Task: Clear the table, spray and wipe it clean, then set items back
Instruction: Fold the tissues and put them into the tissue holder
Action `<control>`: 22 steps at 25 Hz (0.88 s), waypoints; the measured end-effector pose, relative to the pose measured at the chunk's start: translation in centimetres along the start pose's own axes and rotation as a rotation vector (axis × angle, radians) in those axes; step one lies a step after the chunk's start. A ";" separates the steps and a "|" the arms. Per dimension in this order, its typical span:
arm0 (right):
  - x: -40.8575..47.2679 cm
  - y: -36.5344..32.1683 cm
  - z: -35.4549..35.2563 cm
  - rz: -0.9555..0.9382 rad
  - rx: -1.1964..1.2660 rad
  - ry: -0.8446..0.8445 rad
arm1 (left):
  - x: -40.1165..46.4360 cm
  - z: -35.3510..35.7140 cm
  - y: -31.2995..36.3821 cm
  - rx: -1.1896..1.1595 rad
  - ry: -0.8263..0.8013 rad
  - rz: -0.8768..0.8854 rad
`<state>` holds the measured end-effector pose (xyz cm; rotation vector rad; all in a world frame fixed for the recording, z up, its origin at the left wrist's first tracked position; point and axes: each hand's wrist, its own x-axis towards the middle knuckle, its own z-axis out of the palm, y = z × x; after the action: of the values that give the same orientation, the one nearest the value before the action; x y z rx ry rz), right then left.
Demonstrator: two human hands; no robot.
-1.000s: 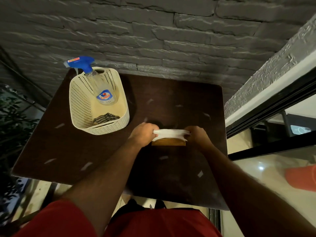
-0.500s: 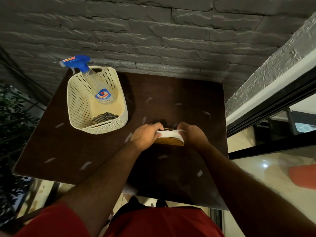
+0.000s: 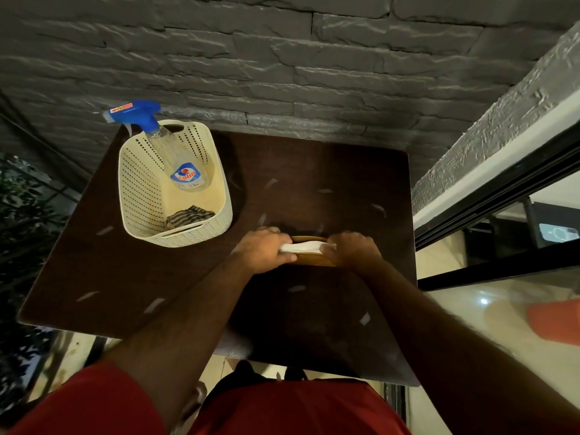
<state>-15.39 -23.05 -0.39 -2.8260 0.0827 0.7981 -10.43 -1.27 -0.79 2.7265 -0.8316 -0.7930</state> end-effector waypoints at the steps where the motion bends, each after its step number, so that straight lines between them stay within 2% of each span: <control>1: -0.2 0.3 0.0 -0.008 0.000 -0.009 | -0.1 0.0 -0.4 0.063 0.006 0.019; 4: -0.5 1.1 0.0 -0.019 0.002 -0.085 | 0.0 -0.1 -1.0 0.118 0.046 0.024; 8: -0.4 1.4 0.1 0.006 -0.008 -0.006 | 0.3 0.0 -1.0 0.122 0.042 -0.005; 12: -0.5 1.9 0.4 0.072 -0.012 -0.020 | 0.1 0.1 -1.0 0.099 -0.007 -0.072; 16: -1.2 2.3 0.4 0.117 0.017 0.225 | -0.2 0.3 -1.5 0.061 0.040 -0.095; 18: -1.3 1.8 0.2 0.070 0.038 0.276 | 0.0 0.2 -1.2 0.039 0.073 -0.065; 22: -1.1 -0.3 0.2 -0.065 0.021 0.091 | 1.0 0.3 0.6 0.051 0.055 0.012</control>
<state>-16.35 -22.69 0.07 -2.8292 0.0133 0.6507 -10.21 -2.34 -1.30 2.7715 -0.8670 -0.7002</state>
